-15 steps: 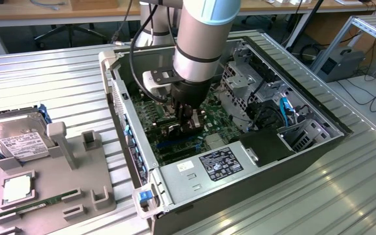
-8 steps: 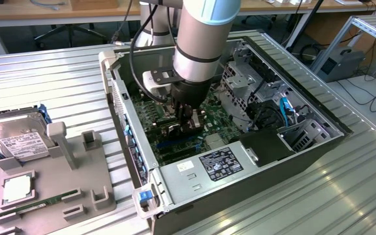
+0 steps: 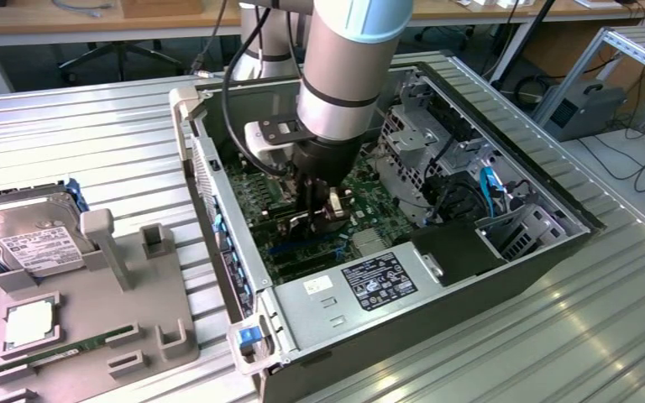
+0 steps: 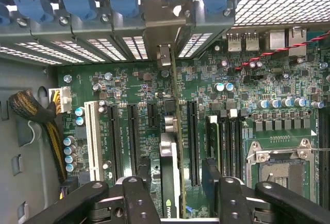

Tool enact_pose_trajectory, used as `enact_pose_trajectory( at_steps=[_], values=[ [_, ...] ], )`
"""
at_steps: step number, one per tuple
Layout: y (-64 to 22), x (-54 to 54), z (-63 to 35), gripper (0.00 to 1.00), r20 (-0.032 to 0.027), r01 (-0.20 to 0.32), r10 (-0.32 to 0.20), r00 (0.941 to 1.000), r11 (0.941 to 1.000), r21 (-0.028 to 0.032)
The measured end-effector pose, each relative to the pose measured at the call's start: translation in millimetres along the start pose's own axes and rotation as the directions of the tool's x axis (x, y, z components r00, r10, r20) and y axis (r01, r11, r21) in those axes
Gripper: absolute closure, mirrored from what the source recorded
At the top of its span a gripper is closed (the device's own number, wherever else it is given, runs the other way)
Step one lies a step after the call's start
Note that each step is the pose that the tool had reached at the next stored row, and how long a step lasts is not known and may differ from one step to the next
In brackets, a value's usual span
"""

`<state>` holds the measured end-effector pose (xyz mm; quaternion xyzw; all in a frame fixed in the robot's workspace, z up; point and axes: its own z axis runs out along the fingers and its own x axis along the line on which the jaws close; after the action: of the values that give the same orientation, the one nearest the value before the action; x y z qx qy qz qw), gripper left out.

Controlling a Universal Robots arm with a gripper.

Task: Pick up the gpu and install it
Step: 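Insert the gpu into the slot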

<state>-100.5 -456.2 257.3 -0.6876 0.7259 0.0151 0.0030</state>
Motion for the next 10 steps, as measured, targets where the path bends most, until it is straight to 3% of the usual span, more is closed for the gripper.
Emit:
enact_pose_trajectory(
  at_steps=[8,10],
  values=[
    [0.3,-0.4,-15.2,0.48,0.0003,0.000,0.000,1.0000,1.0000,0.0002],
    [0.2,-0.4,-15.2,0.48,0.0005,0.000,0.000,1.0000,1.0000,0.0003]
  ],
)
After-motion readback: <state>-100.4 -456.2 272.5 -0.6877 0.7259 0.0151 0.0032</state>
